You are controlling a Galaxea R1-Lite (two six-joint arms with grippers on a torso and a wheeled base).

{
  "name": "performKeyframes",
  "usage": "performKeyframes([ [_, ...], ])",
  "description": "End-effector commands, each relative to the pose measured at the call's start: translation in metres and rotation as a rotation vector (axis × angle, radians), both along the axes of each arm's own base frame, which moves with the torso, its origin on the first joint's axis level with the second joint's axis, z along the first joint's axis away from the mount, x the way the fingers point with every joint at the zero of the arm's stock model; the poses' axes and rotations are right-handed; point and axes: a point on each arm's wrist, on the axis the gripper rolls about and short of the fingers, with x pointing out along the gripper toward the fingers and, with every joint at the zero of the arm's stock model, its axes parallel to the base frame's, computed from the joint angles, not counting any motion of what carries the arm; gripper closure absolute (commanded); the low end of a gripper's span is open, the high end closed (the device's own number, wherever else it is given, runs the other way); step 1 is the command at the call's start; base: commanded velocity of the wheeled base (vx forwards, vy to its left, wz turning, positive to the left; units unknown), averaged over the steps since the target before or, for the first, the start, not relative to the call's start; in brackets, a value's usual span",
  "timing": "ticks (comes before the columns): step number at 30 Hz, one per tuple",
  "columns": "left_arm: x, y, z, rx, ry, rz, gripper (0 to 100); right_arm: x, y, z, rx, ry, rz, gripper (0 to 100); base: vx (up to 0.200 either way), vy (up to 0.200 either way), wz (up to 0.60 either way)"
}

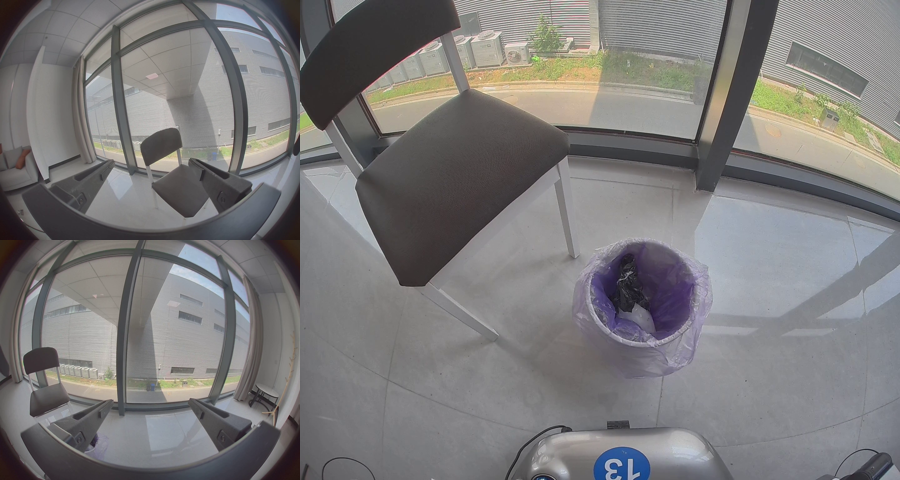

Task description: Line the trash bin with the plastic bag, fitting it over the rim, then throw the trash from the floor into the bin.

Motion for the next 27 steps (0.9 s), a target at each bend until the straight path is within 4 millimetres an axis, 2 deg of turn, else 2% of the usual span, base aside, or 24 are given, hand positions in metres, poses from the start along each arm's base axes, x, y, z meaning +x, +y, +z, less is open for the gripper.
performKeyframes([
  [1,-0.047,0.001,-0.007,-0.010,-0.088,0.048,0,-0.030,0.002,-0.027,0.003,-0.051,-0.020,0,0.000,0.000,0.00],
  [4,-0.062,0.002,-0.015,-0.009,-0.086,0.058,0,-0.037,0.002,-0.038,0.004,-0.052,-0.021,0,0.000,0.000,0.00],
  [8,-0.085,0.004,-0.037,-0.005,-0.055,0.063,0,-0.054,0.002,-0.060,0.010,-0.049,-0.019,0,0.000,0.000,0.00],
  [10,-0.093,0.004,-0.048,-0.001,-0.038,0.068,0,-0.058,0.002,-0.068,0.009,-0.042,-0.017,0,0.000,0.000,0.00],
  [11,-0.103,0.000,-0.063,0.003,-0.014,0.090,0,-0.062,0.002,-0.075,0.009,-0.043,-0.019,0,0.000,0.000,0.00],
  [15,-0.116,-0.007,-0.082,0.009,0.017,0.122,0,-0.064,0.002,-0.074,0.053,-0.067,-0.004,0,0.000,0.000,0.00],
  [22,-0.119,-0.016,-0.087,0.009,0.020,0.162,0,-0.069,0.002,-0.072,0.054,-0.087,-0.001,0,0.000,0.000,0.00],
  [27,-0.125,-0.023,-0.099,0.010,0.036,0.186,0,-0.070,0.003,-0.073,0.051,-0.073,0.007,0,0.000,0.000,0.00],
])
